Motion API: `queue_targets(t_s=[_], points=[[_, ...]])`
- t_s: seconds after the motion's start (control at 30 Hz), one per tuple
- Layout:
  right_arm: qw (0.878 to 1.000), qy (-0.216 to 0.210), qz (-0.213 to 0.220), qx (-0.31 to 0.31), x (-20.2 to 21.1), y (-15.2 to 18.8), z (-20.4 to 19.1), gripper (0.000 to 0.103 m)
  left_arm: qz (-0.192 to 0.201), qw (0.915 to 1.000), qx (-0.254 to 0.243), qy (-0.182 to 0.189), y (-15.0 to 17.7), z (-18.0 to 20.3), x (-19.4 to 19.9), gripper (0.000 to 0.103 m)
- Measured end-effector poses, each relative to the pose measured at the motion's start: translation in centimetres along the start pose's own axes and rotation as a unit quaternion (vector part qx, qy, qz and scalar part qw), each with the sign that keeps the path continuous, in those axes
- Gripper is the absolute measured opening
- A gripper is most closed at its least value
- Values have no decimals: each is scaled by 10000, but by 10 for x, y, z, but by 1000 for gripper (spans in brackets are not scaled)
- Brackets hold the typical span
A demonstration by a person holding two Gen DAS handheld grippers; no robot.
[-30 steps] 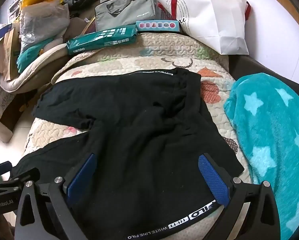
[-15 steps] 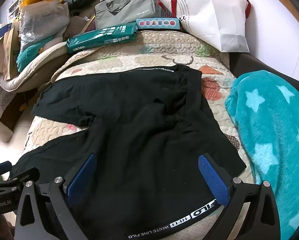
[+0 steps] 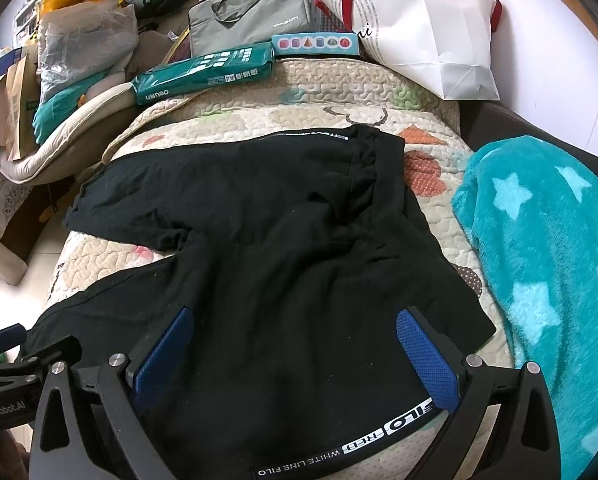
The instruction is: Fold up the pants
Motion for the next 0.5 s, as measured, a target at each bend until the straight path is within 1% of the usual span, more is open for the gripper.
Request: queue_targets(t_s=[0.5], points=[[10000, -14, -77, -52, -2, 3, 0, 103, -59, 10000, 41, 12, 1, 0, -3, 100]])
Point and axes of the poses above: each gripper's, at about its wrist camera, not at the fingertips, and x roughly against the way its jaws point, z to its right, y to its underside, the point moved 9 cm from there along -x, roughly the way its jaws point, and after that the axes turned 6 degrees about -x, right-handed, at the moved point
